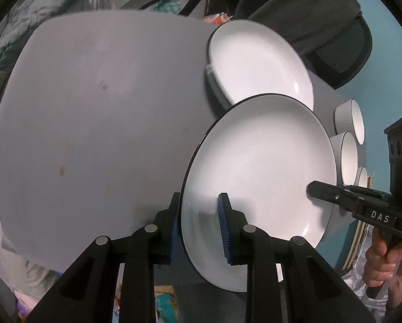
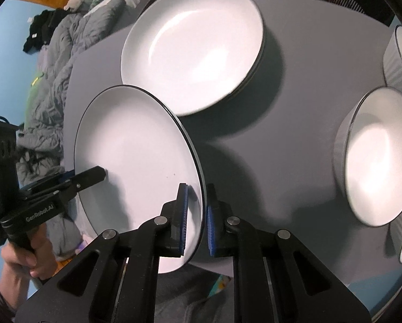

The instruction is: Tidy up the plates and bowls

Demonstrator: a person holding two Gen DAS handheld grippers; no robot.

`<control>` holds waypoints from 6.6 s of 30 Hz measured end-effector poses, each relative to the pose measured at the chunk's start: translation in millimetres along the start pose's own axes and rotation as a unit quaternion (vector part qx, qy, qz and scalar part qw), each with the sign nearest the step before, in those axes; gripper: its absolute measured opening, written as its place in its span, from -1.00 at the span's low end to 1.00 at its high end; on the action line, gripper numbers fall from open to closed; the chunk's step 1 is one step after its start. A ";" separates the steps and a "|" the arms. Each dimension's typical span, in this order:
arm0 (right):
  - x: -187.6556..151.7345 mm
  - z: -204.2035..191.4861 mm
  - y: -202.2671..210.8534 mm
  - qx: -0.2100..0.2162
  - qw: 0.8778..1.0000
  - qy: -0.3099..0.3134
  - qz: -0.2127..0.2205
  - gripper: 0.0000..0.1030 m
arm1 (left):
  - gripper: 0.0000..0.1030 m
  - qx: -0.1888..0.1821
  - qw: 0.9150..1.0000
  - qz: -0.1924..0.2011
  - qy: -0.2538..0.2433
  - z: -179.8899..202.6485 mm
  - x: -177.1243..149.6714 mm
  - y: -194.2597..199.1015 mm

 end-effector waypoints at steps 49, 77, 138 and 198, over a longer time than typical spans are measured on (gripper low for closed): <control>140.2 4.9 -1.9 -0.031 0.998 -0.059 -0.006 -0.65 | -0.48 0.054 0.997 -0.033 -0.049 3.0 145.3 -43.0; 130.4 -13.5 15.3 -0.120 0.990 -0.072 0.024 0.14 | 0.08 0.066 0.997 0.011 -0.043 24.8 130.6 -2.5; -29.1 -38.4 229.3 -0.132 0.936 -0.053 0.322 0.35 | 0.44 0.068 0.964 0.211 -0.147 134.7 67.3 192.1; -27.5 120.4 253.3 -0.122 0.927 -0.189 0.300 0.35 | 0.44 0.018 0.963 0.105 -0.246 264.5 111.8 89.1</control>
Point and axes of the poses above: each gripper's, at about its wrist camera, not at the fingertips, and y roughly against the way its jaws point, z to its right, x to its top, the point moved 4 cm from there along -y, roughly the way its jaws point, and after that the axes turned 14 degrees about -y, right-handed, at the moved point
